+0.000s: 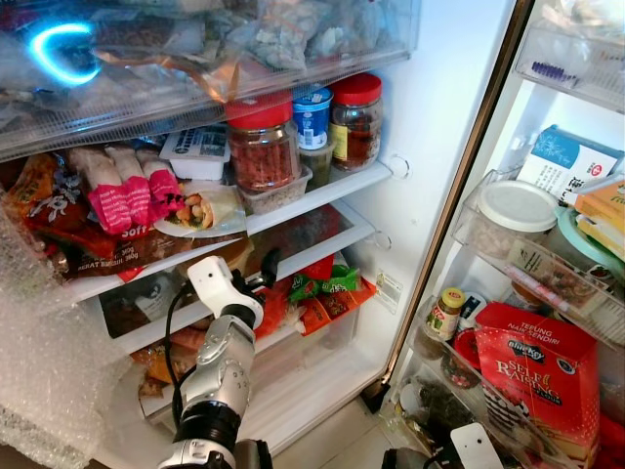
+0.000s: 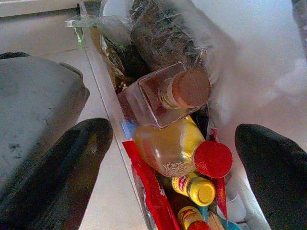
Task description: Restocking fridge
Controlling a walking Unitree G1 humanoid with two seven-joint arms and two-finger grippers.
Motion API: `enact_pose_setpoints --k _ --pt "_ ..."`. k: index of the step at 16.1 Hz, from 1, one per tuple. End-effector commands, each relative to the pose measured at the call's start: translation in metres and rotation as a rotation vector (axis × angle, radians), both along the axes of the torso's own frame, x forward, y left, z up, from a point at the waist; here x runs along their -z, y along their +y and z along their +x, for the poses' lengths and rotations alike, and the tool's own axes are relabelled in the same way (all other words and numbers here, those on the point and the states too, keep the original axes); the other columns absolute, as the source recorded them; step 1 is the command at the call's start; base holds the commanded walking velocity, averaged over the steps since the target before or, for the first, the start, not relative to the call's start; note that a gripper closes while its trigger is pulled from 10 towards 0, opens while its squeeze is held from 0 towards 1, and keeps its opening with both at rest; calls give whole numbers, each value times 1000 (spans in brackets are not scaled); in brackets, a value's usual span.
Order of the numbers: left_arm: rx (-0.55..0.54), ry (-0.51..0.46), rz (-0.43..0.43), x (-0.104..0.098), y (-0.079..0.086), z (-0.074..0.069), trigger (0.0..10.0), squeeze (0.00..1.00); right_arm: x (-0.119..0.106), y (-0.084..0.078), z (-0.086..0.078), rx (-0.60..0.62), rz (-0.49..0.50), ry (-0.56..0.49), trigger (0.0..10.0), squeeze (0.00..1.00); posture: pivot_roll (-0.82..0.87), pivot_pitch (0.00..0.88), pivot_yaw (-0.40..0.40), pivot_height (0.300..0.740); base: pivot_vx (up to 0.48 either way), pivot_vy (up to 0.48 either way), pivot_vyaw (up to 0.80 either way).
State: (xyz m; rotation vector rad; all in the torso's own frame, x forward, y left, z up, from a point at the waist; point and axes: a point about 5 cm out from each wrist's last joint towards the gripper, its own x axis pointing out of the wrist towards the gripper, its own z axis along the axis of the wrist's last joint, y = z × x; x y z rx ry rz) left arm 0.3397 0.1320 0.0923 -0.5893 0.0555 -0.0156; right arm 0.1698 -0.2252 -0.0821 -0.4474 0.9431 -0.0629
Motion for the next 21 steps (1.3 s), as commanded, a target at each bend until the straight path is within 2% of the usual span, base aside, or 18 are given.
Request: enact_pose_setpoints --k 1,5,6,7,11,13,17,19,21 --pt "17 -4 15 0 0 2 10000 0 -1 -1 1 -6 -3 1 10000 0 -63 0 -2 622 0 0 0" --pt "94 16 54 10 -12 -7 10000 0 0 -1 0 -10 -2 3 10000 0 -62 0 -5 622 0 0 0" --pt "94 17 54 11 -12 -7 10000 0 0 -1 0 -10 -2 3 10000 0 -62 0 -5 622 0 0 0" --pt "109 4 90 13 -12 -18 10000 0 0 0 -1 -3 -1 5 10000 0 -81 0 3 622 0 0 0" --pt "99 -19 125 9 -7 -28 10000 0 0 0 -1 9 0 2 10000 0 -58 0 5 622 0 0 0" --pt "96 -27 208 9 0 -35 10000 0 1 0 -1 5 4 6 10000 0 -47 0 3 622 0 0 0" --pt "141 -41 326 4 2 -51 10000 0 1 2 -1 5 8 3 10000 0 -40 0 13 622 0 0 0" --pt "144 -77 444 -4 7 -64 10000 0 2 3 -3 8 11 5 10000 0 -41 0 21 622 0 0 0" --pt "135 -105 522 -7 14 -72 10000 0 2 3 -4 11 13 6 10000 0 -37 0 22 622 0 0 0"
